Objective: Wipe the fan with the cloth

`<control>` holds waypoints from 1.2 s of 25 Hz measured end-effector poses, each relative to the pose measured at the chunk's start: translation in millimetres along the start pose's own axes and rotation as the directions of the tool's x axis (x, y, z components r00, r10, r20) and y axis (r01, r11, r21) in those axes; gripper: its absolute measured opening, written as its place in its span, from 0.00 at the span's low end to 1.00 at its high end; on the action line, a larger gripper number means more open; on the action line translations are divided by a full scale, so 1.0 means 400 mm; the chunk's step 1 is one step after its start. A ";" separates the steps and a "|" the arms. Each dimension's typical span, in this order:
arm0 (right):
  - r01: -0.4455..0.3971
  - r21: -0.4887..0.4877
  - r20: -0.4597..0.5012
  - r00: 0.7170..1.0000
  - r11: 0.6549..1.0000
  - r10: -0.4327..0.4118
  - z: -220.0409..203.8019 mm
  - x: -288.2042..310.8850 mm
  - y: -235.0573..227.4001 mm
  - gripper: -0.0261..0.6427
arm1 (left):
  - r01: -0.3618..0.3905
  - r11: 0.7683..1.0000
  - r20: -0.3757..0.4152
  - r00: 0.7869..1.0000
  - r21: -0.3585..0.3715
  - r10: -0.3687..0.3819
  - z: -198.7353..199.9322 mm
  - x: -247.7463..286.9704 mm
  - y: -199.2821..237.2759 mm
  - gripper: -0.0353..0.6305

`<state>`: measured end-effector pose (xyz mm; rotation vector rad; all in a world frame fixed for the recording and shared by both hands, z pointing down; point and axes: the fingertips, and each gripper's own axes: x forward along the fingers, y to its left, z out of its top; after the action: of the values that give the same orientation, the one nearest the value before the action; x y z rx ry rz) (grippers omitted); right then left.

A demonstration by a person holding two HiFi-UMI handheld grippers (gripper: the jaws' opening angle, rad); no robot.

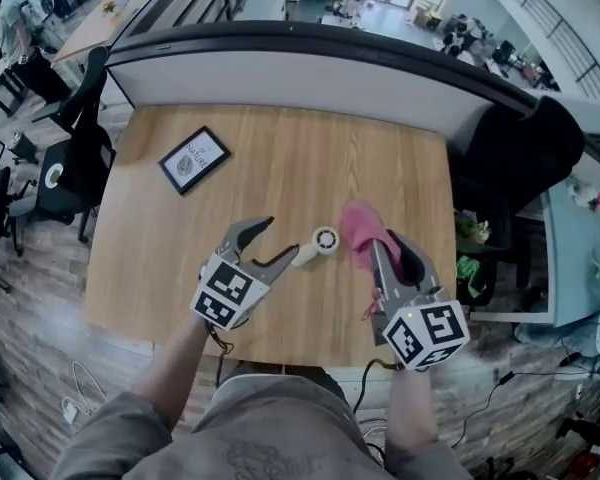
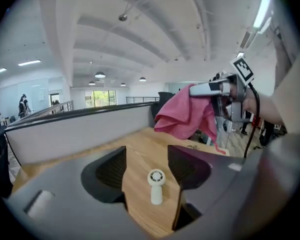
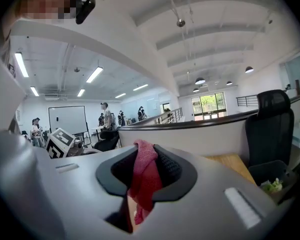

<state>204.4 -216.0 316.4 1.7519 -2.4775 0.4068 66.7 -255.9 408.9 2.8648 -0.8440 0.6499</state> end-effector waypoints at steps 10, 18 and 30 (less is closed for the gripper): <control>0.034 -0.075 0.234 0.972 0.997 -0.016 0.241 -0.150 0.084 0.14 | -0.058 0.997 0.223 0.974 0.059 0.043 0.250 -0.179 0.002 0.32; 0.077 -0.115 0.297 0.954 0.990 -0.040 0.283 -0.242 0.111 0.14 | -0.090 0.996 0.319 0.944 0.011 0.082 0.342 -0.295 -0.025 0.22; 0.062 -0.126 0.206 0.978 0.990 -0.035 0.211 -0.259 0.140 0.14 | -0.079 0.997 0.323 0.943 -0.007 0.077 0.297 -0.333 -0.046 0.12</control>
<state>195.0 -126.1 203.2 1.8806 -2.5205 0.0603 20.2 -197.4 246.0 3.0027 -1.0000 0.1856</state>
